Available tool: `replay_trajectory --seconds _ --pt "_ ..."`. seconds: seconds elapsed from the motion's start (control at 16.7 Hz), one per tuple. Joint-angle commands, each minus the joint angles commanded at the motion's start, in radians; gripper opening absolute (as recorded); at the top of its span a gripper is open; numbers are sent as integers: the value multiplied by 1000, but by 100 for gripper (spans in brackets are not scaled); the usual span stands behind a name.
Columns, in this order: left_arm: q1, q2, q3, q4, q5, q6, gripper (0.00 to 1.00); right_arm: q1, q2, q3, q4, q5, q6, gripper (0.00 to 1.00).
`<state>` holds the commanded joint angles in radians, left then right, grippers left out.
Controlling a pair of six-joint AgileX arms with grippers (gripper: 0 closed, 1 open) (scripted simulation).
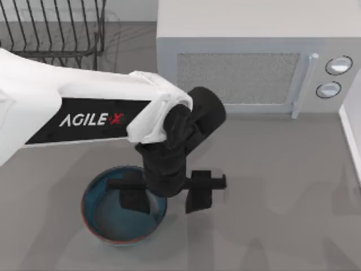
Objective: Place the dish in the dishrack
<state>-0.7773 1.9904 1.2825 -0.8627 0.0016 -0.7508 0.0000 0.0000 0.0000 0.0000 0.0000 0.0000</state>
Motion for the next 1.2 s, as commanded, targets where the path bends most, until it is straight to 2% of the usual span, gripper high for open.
replay_trajectory --seconds 0.36,0.96,1.2 --pt "0 0 0 0 0 0 2 0 0 0 0 0 0 100" --pt "0 -3 2 -2 0 1 0 0 0 0 0 0 0 100" --pt "-10 0 114 -116 0 -2 0 0 0 0 0 0 0 100"
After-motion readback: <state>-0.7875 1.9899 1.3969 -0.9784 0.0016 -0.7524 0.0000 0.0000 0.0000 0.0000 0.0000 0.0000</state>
